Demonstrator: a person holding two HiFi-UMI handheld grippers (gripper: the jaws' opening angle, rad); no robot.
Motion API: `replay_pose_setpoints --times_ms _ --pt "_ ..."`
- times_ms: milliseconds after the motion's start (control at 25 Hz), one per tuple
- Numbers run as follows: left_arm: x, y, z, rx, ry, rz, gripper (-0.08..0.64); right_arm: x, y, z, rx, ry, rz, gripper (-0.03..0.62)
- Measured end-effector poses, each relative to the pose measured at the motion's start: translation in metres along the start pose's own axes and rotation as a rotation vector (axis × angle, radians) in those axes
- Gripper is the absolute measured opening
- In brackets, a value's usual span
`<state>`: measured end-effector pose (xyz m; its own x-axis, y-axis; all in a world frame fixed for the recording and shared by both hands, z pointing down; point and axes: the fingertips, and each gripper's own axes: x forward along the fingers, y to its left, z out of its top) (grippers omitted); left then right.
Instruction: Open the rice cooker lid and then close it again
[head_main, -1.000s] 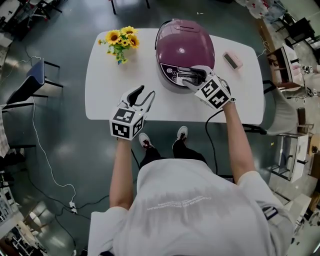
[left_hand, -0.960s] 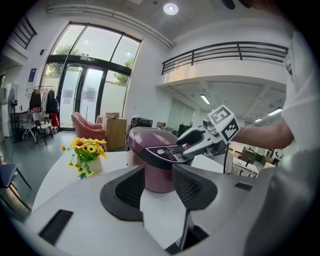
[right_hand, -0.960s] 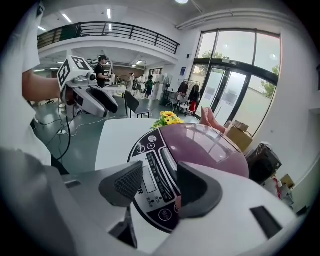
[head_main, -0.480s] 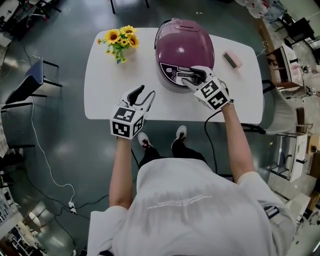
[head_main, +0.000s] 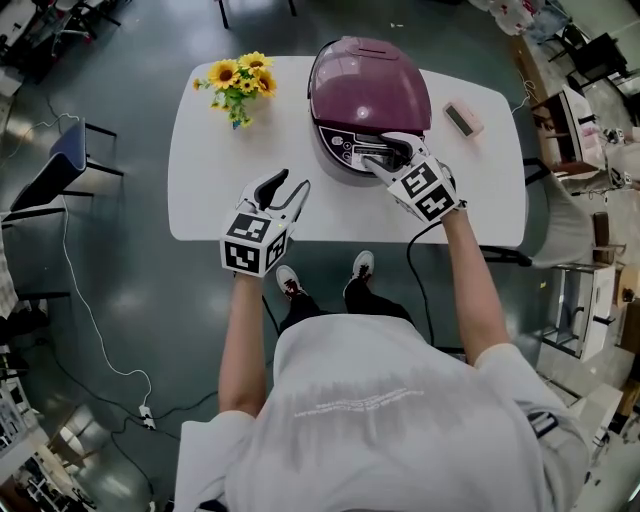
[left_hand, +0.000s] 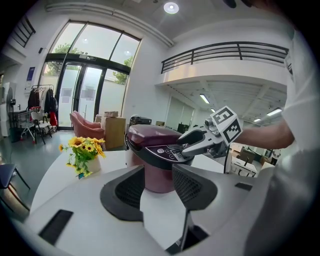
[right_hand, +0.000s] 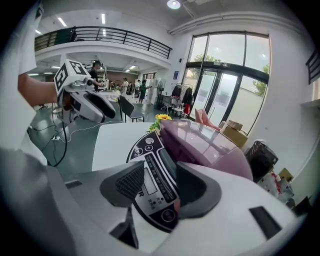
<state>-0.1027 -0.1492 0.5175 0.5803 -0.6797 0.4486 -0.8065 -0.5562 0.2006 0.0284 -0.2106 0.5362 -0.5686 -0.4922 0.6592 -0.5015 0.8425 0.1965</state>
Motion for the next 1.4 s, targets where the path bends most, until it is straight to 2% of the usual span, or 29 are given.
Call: replay_pose_setpoints --times_ms 160,600,720,960,1160,1400 --pt "0.003 0.003 0.012 0.019 -0.004 -0.005 0.187 0.002 -0.005 0.002 -0.030 0.037 0.012 0.219" --pt "-0.003 -0.002 0.045 0.113 -0.043 -0.021 0.187 0.007 -0.005 -0.002 -0.022 0.076 0.047 0.221" --pt "-0.004 -0.002 0.055 0.144 -0.052 -0.022 0.187 0.007 -0.010 -0.001 0.017 0.009 0.010 0.222" --pt "-0.007 0.007 0.082 0.220 -0.072 0.005 0.187 -0.006 -0.028 -0.001 0.183 -0.106 -0.066 0.224" --pt "-0.010 0.011 0.113 0.274 -0.120 0.031 0.187 -0.046 -0.056 0.022 0.302 -0.241 -0.164 0.199" --pt "-0.013 0.007 0.146 0.312 -0.185 0.039 0.186 -0.110 -0.086 0.044 0.345 -0.375 -0.307 0.196"
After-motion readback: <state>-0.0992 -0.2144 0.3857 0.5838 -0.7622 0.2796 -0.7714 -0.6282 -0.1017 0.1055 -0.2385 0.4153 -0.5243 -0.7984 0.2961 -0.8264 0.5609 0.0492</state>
